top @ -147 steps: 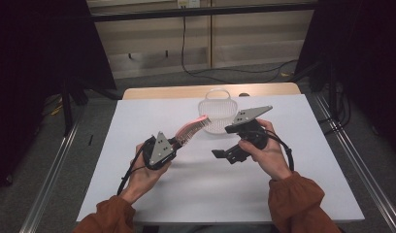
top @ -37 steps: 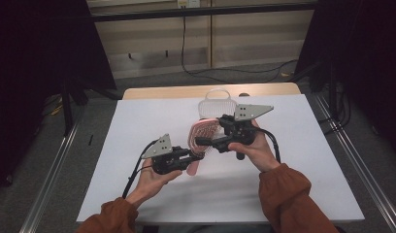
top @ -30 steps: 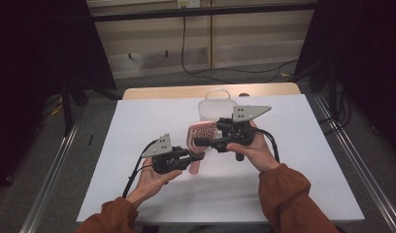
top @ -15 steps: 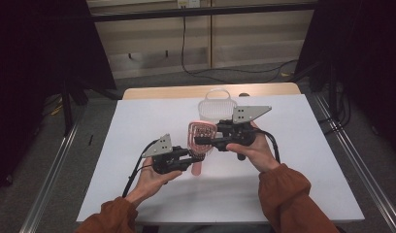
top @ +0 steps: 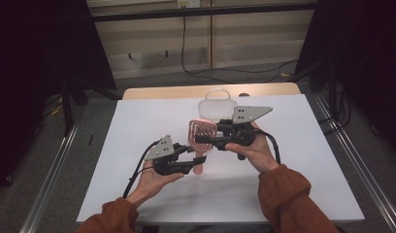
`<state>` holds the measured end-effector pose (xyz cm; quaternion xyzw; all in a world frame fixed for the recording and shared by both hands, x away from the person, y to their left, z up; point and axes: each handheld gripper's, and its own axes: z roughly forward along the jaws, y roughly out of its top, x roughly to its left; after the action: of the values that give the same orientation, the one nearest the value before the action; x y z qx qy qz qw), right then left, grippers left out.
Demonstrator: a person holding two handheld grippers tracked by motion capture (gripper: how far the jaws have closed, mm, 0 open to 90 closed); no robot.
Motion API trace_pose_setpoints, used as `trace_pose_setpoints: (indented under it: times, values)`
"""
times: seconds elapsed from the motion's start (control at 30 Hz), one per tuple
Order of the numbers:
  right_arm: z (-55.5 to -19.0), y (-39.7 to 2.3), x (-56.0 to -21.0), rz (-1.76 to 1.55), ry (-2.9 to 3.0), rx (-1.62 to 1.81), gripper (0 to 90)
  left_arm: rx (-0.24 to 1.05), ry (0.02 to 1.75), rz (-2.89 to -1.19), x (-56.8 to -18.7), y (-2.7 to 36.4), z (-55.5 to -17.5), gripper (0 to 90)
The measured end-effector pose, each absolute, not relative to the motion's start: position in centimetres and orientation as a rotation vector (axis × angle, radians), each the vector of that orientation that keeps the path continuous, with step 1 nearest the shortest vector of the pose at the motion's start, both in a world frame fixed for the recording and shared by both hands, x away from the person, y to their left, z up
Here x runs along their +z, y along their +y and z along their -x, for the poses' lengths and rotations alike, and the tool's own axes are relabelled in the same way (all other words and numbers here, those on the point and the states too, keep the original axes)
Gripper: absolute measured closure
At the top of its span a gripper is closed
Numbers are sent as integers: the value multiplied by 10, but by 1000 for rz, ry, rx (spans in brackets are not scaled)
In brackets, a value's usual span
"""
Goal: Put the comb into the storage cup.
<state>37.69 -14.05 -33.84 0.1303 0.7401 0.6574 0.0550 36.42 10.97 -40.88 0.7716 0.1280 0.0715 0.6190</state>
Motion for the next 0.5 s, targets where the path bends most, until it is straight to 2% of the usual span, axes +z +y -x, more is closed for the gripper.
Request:
trace_pose_setpoints:
  times: [0.33, 0.5]
  values:
    - [-377, -141, -337, -411, 2245, 1982, 643, 215, 313, -1782, -409, 110, -365, 360]
    - [-378, -145, -337, -445, 2235, 1972, 643, 255, 328, -1789, -410, 109, -364, 212]
